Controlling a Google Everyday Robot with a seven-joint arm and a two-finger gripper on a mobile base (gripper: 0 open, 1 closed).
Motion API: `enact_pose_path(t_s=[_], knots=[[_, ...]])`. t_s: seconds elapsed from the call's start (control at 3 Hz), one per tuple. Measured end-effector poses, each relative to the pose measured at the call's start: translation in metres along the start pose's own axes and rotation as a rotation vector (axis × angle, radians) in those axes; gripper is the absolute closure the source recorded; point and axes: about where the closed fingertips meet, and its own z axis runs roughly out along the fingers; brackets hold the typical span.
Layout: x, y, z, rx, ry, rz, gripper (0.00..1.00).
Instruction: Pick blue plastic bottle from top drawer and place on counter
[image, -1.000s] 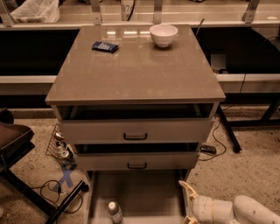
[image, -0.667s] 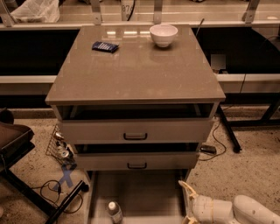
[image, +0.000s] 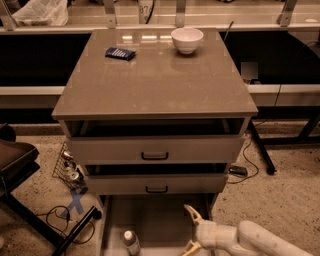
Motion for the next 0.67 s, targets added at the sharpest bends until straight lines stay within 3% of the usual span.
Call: enact_pose_path(t_s=[0.33,0.67], knots=[[0.021,-0.003,0.050,-0.022,-0.049,0.017,0.00],[0.039,0.008,0.094,-0.065,-0.082,0.043,0.00]])
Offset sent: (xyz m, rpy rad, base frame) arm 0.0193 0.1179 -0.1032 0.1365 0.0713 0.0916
